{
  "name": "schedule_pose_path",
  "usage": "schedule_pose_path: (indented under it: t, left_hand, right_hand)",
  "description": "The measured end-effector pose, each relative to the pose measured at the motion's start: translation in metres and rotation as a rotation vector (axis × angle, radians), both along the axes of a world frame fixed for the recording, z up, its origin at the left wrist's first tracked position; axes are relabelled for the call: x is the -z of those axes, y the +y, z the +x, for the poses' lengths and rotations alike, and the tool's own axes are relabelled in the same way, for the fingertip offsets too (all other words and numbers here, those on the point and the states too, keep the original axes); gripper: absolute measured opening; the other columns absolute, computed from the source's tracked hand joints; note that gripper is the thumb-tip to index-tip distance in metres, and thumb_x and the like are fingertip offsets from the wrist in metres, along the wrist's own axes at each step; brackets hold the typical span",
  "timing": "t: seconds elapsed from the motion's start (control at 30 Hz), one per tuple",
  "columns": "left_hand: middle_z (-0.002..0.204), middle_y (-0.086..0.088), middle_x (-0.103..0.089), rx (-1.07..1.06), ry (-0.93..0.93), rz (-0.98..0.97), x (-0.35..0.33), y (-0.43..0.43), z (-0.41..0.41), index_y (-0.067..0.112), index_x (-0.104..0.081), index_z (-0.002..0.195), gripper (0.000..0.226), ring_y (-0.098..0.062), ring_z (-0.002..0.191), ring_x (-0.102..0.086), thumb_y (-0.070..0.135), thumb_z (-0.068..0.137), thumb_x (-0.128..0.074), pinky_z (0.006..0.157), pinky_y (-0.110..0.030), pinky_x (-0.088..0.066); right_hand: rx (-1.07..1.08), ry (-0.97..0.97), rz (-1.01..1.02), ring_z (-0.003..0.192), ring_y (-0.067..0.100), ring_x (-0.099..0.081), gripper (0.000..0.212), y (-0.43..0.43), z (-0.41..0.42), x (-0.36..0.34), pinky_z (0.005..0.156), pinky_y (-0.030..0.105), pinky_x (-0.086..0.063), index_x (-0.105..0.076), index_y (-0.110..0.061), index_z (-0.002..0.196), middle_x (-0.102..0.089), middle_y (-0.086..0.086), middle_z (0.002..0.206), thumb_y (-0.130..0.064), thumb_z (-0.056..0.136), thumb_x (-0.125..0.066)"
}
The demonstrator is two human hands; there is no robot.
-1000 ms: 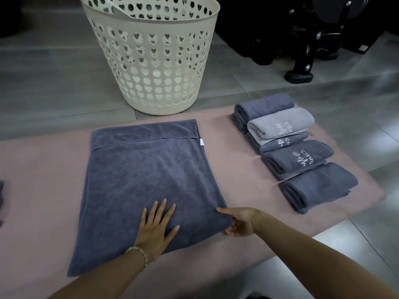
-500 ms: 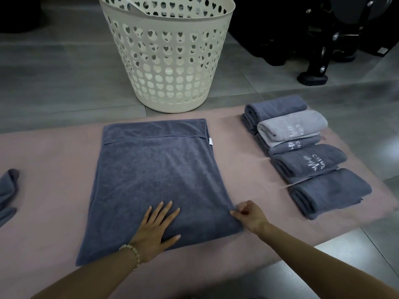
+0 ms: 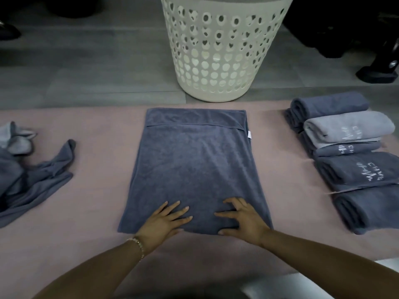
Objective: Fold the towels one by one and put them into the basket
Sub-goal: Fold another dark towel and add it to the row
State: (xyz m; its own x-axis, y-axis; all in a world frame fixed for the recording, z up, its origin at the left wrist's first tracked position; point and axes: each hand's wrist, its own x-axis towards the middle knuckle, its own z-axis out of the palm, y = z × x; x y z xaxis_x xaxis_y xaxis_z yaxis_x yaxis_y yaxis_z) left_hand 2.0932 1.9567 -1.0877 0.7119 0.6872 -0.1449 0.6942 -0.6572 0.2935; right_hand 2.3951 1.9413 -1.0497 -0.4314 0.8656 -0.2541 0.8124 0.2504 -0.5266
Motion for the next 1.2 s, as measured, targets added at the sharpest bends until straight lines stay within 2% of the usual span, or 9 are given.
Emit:
schedule_pose_path:
  t: [0.07, 0.23, 0.33, 0.4, 0.7, 0.83, 0.93, 1.03, 1.2]
  left_hand:
    - [0.13, 0.018, -0.057, -0.063, -0.089, -0.064, -0.011, 0.003, 0.004, 0.037, -0.059, 0.124, 0.054, -0.014, 0.122, -0.053, 0.051, 0.1, -0.013, 0.108, -0.022, -0.025]
    - [0.114, 0.012, -0.066, -0.177, -0.246, -0.397, -0.059, 0.039, -0.006, 0.021, -0.068, 0.113, 0.087, 0.003, 0.102, -0.057, 0.08, 0.076, -0.015, 0.087, -0.004, -0.037]
    - [0.081, 0.02, -0.068, -0.176, -0.128, -0.422, -0.078, 0.063, -0.016, 0.023, -0.072, 0.088, 0.064, 0.005, 0.072, -0.058, 0.072, 0.074, -0.033, 0.069, -0.01, -0.04]
    - [0.059, 0.024, -0.061, -0.225, -0.131, -0.471, -0.081, 0.069, -0.021, 0.035, -0.065, 0.064, 0.044, 0.007, 0.059, -0.054, 0.071, 0.071, -0.041, 0.062, -0.008, -0.037]
    - [0.051, 0.013, -0.034, -0.162, -0.002, -0.766, -0.087, 0.1, -0.04, 0.022, -0.039, 0.052, 0.048, -0.001, 0.051, -0.032, 0.047, 0.077, -0.072, 0.052, -0.02, -0.025]
    - [0.053, 0.015, -0.047, -0.454, -0.254, -0.809, -0.125, 0.155, -0.05, 0.027, -0.058, 0.062, 0.024, -0.003, 0.059, -0.043, 0.035, 0.082, -0.07, 0.057, -0.014, -0.036]
    - [0.068, 0.008, -0.061, -0.936, -0.709, -0.247, -0.124, 0.185, -0.053, 0.004, -0.066, 0.102, 0.015, 0.002, 0.06, -0.056, 0.003, 0.087, -0.062, 0.06, -0.004, -0.044]
    - [0.091, -0.006, -0.054, -1.258, -0.637, -0.179, -0.092, 0.186, -0.058, 0.0, -0.057, 0.112, 0.039, -0.025, 0.084, -0.057, 0.027, 0.085, -0.068, 0.085, -0.034, -0.049]
    - [0.1, -0.015, -0.066, -1.341, -0.373, -0.51, -0.049, 0.165, -0.051, -0.002, -0.062, 0.1, 0.071, -0.029, 0.086, -0.06, 0.061, 0.07, -0.07, 0.074, -0.033, -0.047]
  right_hand:
    - [-0.054, -0.04, -0.019, 0.127, 0.007, -0.029, 0.082, 0.004, 0.002, -0.003, 0.107, 0.03, -0.027, -0.055, -0.04, 0.128, -0.038, -0.005, 0.141, -0.088, 0.063, -0.037]
    - [-0.195, -0.161, -0.009, 0.131, 0.008, -0.037, 0.057, 0.012, 0.013, -0.012, 0.107, 0.017, -0.03, -0.05, -0.028, 0.137, -0.039, -0.012, 0.144, -0.053, 0.086, -0.056]
    - [0.024, 0.027, -0.272, 0.084, 0.005, -0.063, 0.014, 0.035, 0.028, -0.035, 0.074, 0.009, -0.041, -0.074, -0.016, 0.081, -0.064, -0.017, 0.085, -0.02, 0.09, -0.063]
    - [0.156, 0.151, -0.464, 0.052, -0.002, -0.049, 0.035, 0.058, 0.039, -0.052, 0.06, 0.016, -0.038, -0.062, -0.026, 0.052, -0.051, -0.02, 0.052, -0.02, 0.085, -0.069]
    - [0.277, 0.113, -0.949, 0.095, 0.01, -0.068, 0.029, 0.14, 0.043, -0.09, 0.082, 0.018, -0.051, -0.075, -0.014, 0.093, -0.074, -0.002, 0.099, -0.037, 0.075, -0.073]
    - [0.409, 0.187, -0.756, 0.097, 0.015, -0.068, 0.033, 0.168, 0.05, -0.095, 0.086, 0.021, -0.051, -0.073, -0.007, 0.1, -0.073, 0.004, 0.103, -0.03, 0.076, -0.076]
    - [0.832, 0.488, -0.109, 0.08, 0.012, -0.062, 0.033, 0.185, 0.049, -0.081, 0.069, 0.006, -0.048, -0.068, 0.001, 0.106, -0.069, 0.011, 0.1, -0.016, 0.078, -0.075]
    - [1.101, 0.542, -0.065, 0.095, 0.021, -0.054, 0.055, 0.185, 0.046, -0.062, 0.082, 0.019, -0.048, -0.048, 0.001, 0.126, -0.055, 0.012, 0.106, -0.02, 0.081, -0.073]
    - [1.036, 0.088, -0.305, 0.088, 0.028, -0.062, 0.054, 0.16, 0.048, -0.024, 0.077, 0.033, -0.051, -0.065, 0.004, 0.097, -0.067, 0.02, 0.106, -0.042, 0.072, -0.078]
